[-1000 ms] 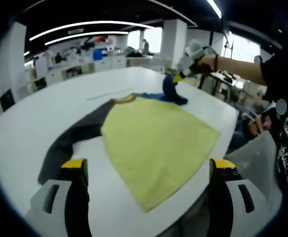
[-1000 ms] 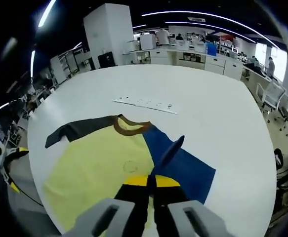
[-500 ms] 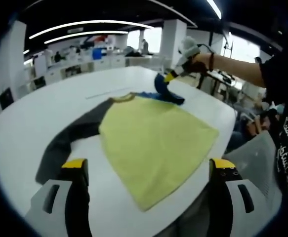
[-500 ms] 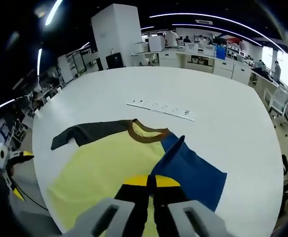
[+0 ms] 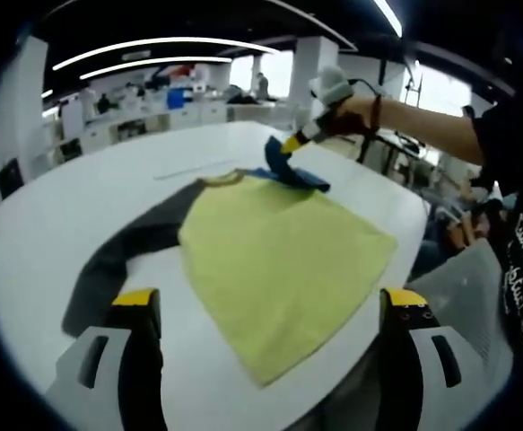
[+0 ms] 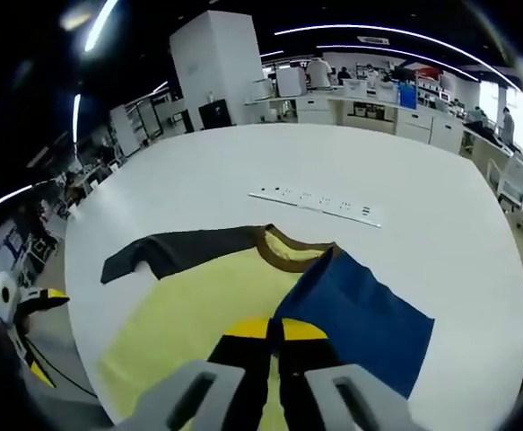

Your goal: Fold the garment on the visible template until the final outline fits inside the template.

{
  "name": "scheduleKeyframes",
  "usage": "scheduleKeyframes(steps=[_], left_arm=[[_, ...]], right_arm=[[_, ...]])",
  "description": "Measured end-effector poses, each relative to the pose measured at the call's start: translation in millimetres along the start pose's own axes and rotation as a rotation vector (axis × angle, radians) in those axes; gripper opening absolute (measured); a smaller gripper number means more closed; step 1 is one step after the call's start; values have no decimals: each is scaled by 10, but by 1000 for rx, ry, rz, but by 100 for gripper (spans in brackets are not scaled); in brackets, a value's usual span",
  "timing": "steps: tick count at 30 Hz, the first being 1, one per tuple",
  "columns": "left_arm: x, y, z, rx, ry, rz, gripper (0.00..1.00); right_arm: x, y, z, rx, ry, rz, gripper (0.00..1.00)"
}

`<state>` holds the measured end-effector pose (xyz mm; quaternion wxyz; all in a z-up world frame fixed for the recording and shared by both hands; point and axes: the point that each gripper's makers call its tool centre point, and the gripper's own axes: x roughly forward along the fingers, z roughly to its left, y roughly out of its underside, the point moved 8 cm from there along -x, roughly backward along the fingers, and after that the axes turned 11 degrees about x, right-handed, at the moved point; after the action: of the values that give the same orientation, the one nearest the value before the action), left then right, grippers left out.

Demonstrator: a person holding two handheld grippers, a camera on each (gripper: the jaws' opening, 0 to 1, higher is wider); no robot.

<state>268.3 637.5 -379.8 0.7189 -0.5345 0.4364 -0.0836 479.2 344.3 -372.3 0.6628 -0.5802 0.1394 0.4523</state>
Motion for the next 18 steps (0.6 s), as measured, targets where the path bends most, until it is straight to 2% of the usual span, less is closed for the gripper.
scheduleKeyframes(steps=[11,18], left_arm=[[6,20,32,2,-7,19,97],[16,36,23,-5,-4,20,97]], right_arm=[[178,-7,162,-43,18,6,0],[265,-21,321,-39,-8,3,0]])
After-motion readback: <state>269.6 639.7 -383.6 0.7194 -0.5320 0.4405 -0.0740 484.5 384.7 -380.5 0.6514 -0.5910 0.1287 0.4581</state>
